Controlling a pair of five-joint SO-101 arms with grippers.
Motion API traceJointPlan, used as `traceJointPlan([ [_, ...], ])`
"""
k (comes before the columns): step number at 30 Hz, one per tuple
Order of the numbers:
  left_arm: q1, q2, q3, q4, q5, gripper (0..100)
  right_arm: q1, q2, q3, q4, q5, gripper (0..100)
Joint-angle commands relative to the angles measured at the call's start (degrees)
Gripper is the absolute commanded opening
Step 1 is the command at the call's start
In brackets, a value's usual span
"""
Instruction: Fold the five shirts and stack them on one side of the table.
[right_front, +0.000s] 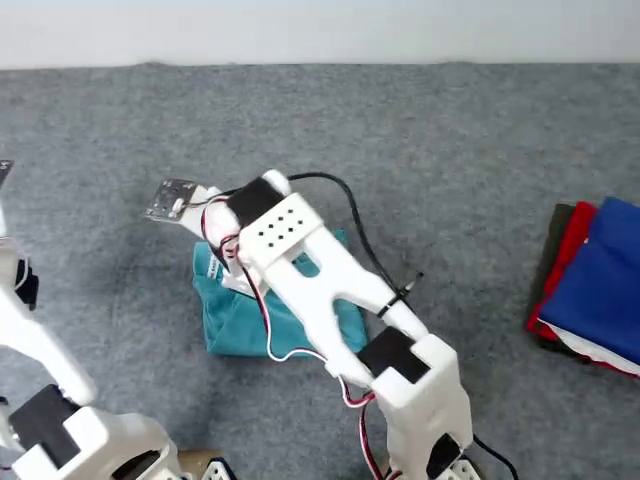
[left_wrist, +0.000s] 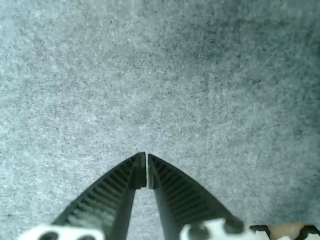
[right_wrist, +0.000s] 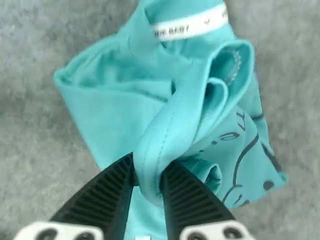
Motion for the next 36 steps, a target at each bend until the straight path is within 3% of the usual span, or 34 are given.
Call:
traceJointPlan([
  [1, 0.18, -2.90, -0.22, -1.23, -0.09, 2, -0.66, 0.40, -2.73, -3.91, -0.62, 1.2],
  [11, 0.18, -2.90, -0.22, -1.14, 0.00, 2, -0.75, 1.19, -2.73, -11.12, -0.53, 2.0],
  [19, 0.18, -2.90, -0.22, -1.14, 0.00, 2, -4.00, 0.40, -3.60, -9.01, -3.87, 26.4],
  [22, 0.18, -2.90, -0.22, -1.14, 0.00, 2, -4.79, 0.92, -9.14, -4.35, -5.54, 29.6],
  [25, 0.18, -2.90, -0.22, -0.88, 0.00, 2, -3.38, 1.01, -13.27, 1.19, -4.31, 25.0],
  [30, 0.18, -2.90, -0.22, -0.88, 0.09, 2, 2.15, 1.10, -14.07, 10.33, 2.11, 0.0],
  [36, 0.44, -2.90, -0.22, -1.14, 2.81, 2, 11.65, 1.54, -12.22, 11.82, 4.04, 1.2],
])
